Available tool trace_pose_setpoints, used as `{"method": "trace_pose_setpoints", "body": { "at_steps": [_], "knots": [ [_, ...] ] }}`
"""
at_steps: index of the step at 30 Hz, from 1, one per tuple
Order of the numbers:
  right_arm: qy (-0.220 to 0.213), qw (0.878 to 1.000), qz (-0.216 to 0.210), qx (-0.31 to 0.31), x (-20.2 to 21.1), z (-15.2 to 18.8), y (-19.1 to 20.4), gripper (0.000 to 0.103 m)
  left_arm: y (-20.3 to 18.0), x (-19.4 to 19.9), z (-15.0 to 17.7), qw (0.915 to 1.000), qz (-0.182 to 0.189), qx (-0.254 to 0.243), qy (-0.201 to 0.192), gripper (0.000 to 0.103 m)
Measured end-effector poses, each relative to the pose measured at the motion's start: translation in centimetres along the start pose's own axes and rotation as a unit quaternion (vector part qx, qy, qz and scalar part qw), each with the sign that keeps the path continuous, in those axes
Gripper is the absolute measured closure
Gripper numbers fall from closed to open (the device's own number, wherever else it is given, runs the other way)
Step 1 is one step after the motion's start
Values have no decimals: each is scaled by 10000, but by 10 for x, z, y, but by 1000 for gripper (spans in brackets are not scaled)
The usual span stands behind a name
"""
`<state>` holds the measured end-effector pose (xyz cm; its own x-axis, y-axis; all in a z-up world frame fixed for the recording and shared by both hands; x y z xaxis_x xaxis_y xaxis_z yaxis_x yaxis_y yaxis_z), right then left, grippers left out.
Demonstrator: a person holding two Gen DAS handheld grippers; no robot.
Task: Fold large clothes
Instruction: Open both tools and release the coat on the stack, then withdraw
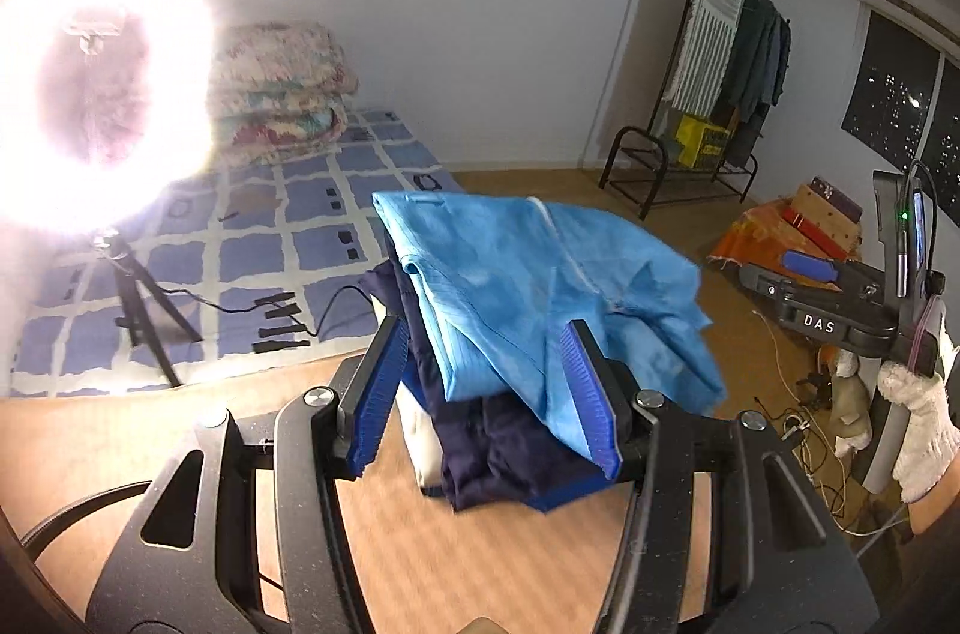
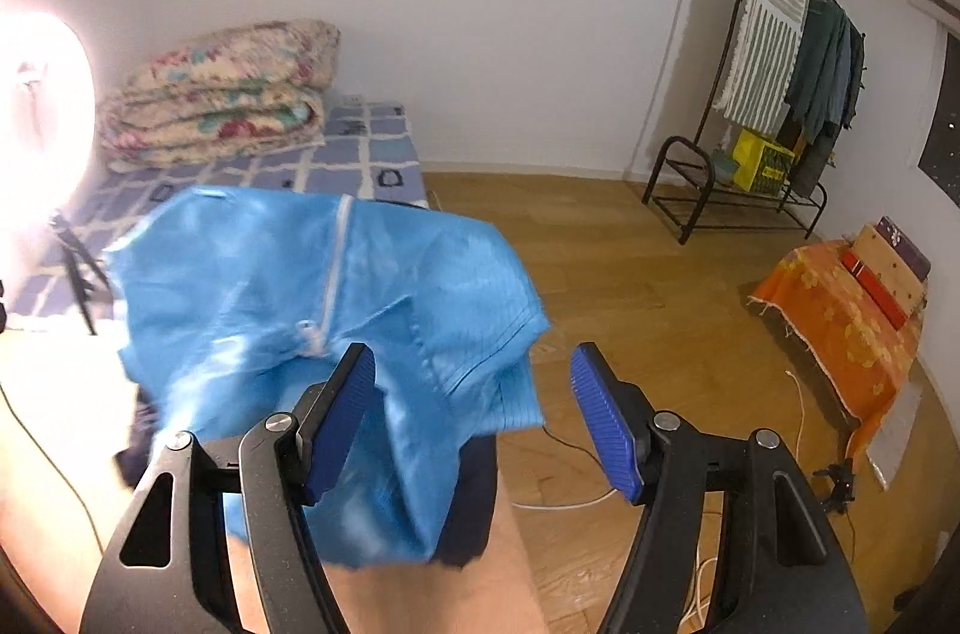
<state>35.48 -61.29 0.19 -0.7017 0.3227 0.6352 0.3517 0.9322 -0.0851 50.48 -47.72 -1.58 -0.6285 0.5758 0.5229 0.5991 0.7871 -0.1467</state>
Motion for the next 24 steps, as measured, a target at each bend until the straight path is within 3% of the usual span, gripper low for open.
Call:
{"method": "trace_pose_setpoints", "body": {
  "at_steps": [7,9,12,14,17,24],
  "knots": [
    [-248,9984,-361,-347,74,19,9,35,-5,100,21,9998,-31,11,-173,47],
    [-284,9982,-394,-346,90,29,14,35,-6,125,31,9997,-82,-48,-247,38],
    [-305,9966,-646,-416,118,46,25,34,-4,169,54,9992,-178,-164,-331,34],
    [-358,9949,-819,-472,137,57,33,27,-4,193,69,9988,-219,-232,-380,33],
    [-465,9950,-812,-351,164,75,47,25,-2,229,95,9981,-256,-257,-488,21],
    [-533,9939,-915,-303,209,130,73,23,1,285,161,9982,-329,-290,-404,17]
  ]
}}
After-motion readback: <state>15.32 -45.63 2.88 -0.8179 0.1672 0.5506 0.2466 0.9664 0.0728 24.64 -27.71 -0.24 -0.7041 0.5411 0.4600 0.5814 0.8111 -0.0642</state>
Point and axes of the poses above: each gripper's, at about its wrist camera, not at the fingertips, and x roughly against the way its jaws point, y to its left, z to its underside, the point moved 5 cm from there along -x, roughly the way its jaws point, and after that the axes turned 7 degrees about -z, right-handed, at the moved point
